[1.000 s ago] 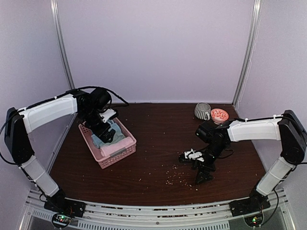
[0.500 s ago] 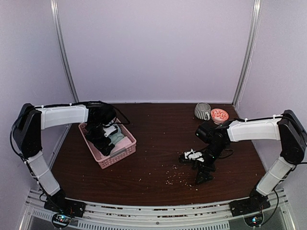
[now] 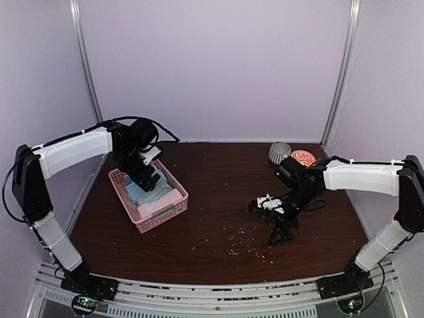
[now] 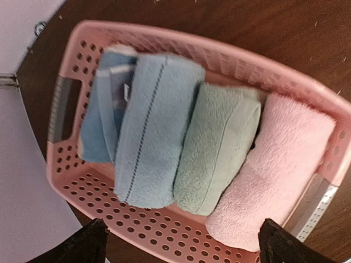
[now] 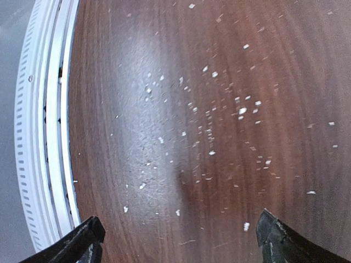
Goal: Roll the towels
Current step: Move the bin to the corner of the board.
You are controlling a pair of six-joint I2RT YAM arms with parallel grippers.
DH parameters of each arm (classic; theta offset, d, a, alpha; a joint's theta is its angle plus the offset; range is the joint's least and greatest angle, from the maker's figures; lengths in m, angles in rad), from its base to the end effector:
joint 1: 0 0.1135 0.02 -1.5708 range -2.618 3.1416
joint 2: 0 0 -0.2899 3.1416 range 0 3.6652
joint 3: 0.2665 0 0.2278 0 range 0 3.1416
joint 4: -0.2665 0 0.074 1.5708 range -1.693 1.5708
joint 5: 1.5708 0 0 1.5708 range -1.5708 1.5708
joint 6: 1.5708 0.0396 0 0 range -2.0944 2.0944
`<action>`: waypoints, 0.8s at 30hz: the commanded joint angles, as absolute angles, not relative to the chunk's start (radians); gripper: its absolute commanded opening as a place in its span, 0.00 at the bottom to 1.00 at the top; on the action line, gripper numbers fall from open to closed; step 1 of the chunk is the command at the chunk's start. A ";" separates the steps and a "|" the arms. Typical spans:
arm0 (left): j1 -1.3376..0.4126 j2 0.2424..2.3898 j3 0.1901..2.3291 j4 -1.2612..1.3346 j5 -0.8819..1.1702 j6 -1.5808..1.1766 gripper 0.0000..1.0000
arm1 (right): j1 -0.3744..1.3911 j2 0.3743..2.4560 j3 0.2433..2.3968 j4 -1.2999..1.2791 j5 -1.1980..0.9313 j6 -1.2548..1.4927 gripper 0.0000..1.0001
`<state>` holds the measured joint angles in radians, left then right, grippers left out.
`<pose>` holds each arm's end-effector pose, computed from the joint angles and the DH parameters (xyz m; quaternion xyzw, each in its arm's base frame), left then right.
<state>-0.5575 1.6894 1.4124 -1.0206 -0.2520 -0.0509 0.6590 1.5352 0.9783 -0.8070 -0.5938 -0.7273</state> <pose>0.2703 -0.1569 0.2908 0.2297 0.9558 0.0783 0.1662 0.1840 0.1705 0.2334 -0.6310 0.7124 0.2874 0.1086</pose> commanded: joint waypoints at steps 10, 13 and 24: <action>-0.891 1.715 1.463 -0.899 0.140 -0.039 0.98 | 0.519 1.395 1.003 -0.631 -0.531 -0.587 1.00; -0.911 1.738 1.399 -0.904 0.136 -0.101 0.98 | 0.502 1.396 1.001 -0.630 -0.538 -0.581 1.00; -0.880 1.829 1.288 -0.896 -0.110 -0.188 0.98 | 0.486 1.412 1.015 -0.633 -0.534 -0.565 1.00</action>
